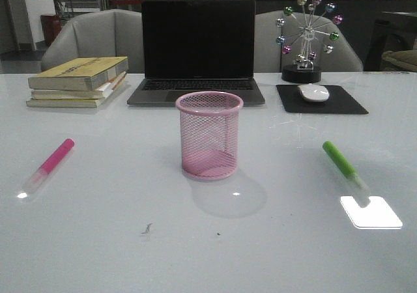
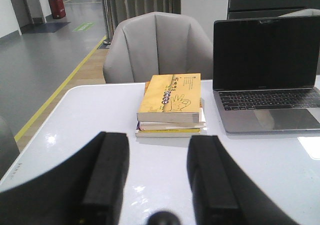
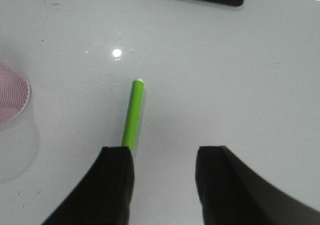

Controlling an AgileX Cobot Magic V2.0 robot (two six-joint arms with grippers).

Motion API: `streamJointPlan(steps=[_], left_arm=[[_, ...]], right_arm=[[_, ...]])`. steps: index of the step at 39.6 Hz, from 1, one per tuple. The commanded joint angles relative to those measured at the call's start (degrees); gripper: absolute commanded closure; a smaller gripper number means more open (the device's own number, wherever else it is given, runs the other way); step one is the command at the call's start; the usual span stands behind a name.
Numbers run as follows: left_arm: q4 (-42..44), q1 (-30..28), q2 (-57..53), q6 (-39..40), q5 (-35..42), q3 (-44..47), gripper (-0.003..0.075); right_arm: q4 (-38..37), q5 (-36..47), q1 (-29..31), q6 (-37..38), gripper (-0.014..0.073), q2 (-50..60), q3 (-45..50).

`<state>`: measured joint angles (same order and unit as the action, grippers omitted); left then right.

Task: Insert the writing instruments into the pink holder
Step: 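Lower the right gripper onto the green marker and close it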

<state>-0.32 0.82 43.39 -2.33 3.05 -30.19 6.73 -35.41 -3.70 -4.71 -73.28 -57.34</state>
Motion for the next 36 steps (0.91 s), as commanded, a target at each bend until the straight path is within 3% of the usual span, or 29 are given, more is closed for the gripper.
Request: streamJointPlan(steps=[1,14,36], left_arm=[[-0.5,0.4,-0.2,0.5,5.2,-1.8,0.037],[-0.5,0.4,-0.2,0.5,5.2,-1.8,0.037],[-0.5,0.4,-0.2,0.5,4.9,-1.8,0.037]], right_arm=[[0.1,-1.0,-1.0,-1.1,0.0172,-4.1,-6.5],[3.4,-7.6,-1.9,-1.3,0.0172,-19.9,-15.2],[4.0,-5.4,-4.8,-2.7,0.0172,-32.9,-19.2]])
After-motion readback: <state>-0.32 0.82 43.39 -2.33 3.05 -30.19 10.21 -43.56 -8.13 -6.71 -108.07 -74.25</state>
